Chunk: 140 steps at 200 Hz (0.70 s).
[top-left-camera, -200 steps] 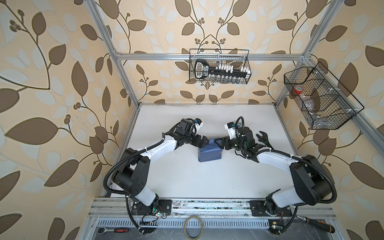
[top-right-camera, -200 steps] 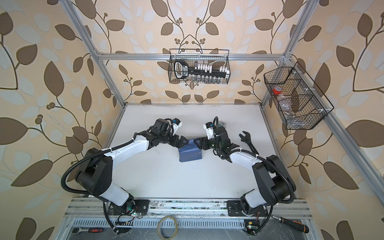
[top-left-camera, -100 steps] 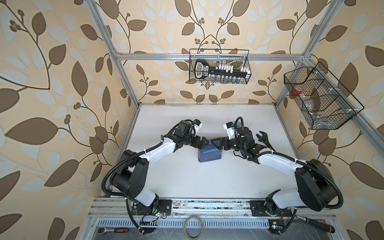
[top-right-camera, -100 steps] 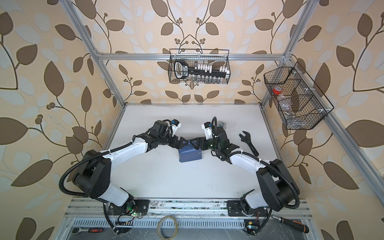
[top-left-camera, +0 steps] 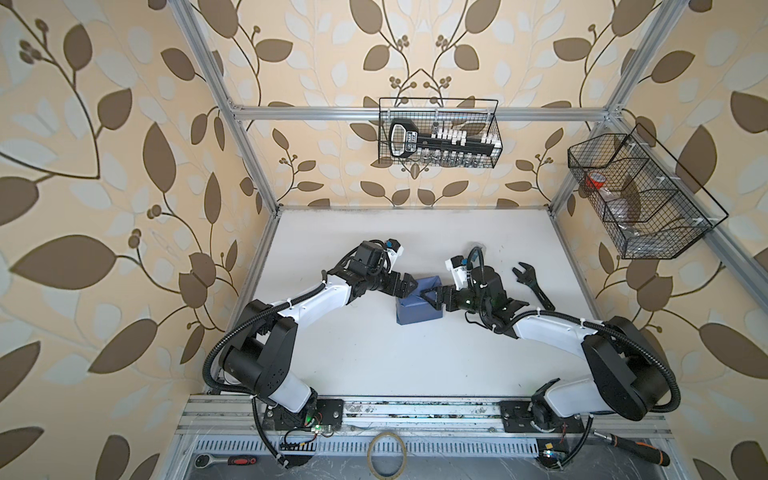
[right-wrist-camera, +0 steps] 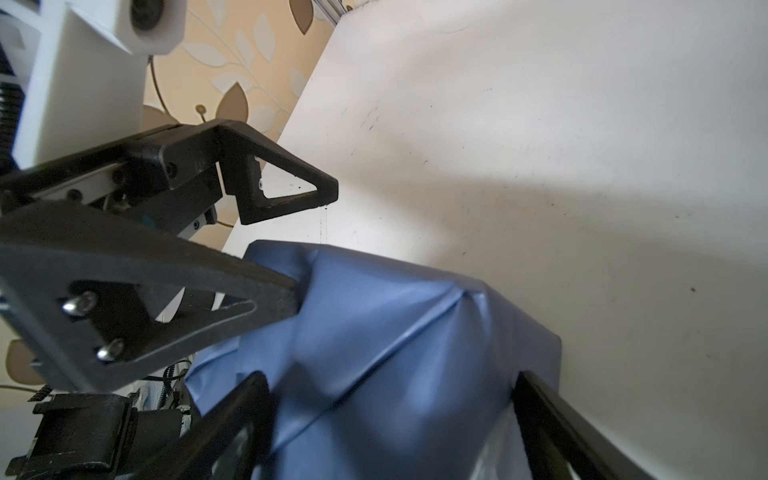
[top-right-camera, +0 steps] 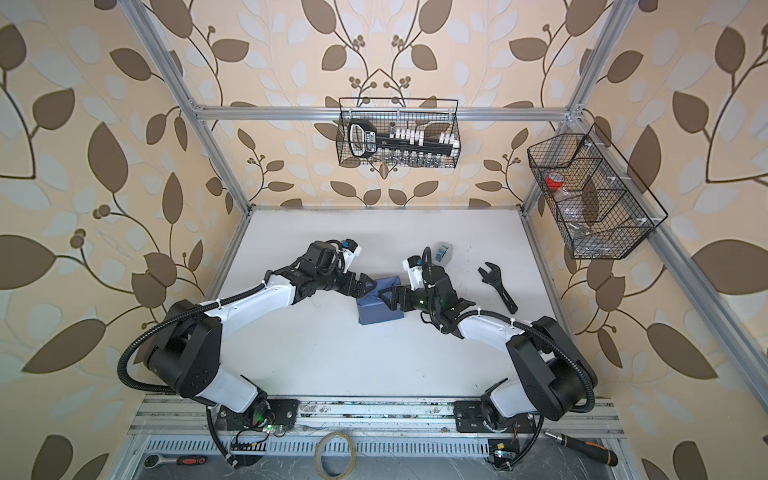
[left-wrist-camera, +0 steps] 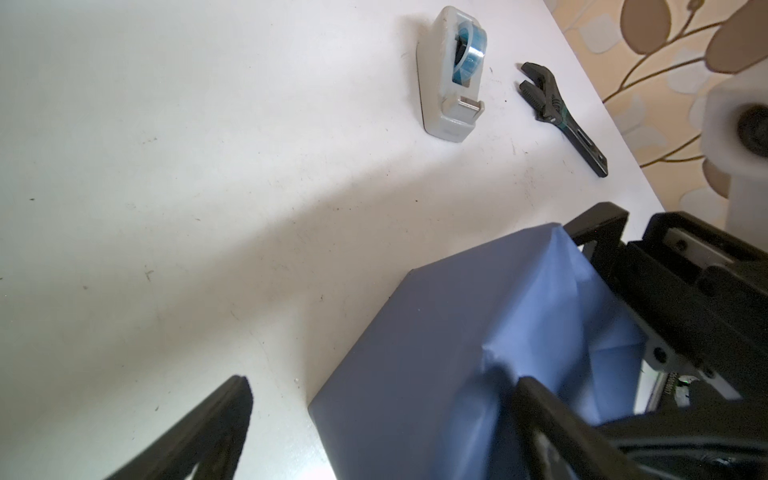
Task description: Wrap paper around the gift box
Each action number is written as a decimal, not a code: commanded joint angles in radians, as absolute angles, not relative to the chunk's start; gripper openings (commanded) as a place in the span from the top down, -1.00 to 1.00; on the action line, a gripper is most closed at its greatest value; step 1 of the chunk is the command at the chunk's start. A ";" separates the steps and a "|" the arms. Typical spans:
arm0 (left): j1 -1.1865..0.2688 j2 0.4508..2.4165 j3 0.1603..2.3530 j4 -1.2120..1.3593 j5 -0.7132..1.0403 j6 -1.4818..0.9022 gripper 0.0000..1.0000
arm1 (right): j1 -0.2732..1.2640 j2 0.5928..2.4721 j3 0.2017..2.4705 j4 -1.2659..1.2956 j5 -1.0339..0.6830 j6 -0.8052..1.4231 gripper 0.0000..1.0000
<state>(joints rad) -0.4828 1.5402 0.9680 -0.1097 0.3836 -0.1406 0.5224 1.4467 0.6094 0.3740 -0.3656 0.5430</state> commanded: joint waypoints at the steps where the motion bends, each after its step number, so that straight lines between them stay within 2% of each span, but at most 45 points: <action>1: -0.480 1.482 0.963 -0.145 0.367 -0.190 -0.98 | 0.536 1.478 0.564 0.331 -0.348 0.537 -0.84; 27: -0.477 1.414 0.921 -0.098 0.408 -0.280 -0.98 | 0.537 1.483 0.556 0.339 -0.347 0.532 -0.83; 54: -0.477 1.425 0.889 -0.070 0.486 -0.350 -0.98 | 0.536 1.488 0.557 0.340 -0.349 0.531 -0.83; 140: -0.413 1.460 0.815 -0.086 0.496 -0.331 -0.94 | 0.534 1.482 0.578 0.312 -0.347 0.512 -0.82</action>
<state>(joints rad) -0.4290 1.4624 0.8421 -0.0853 0.4946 -0.3328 0.5259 1.4544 0.5945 0.4183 -0.3622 0.5453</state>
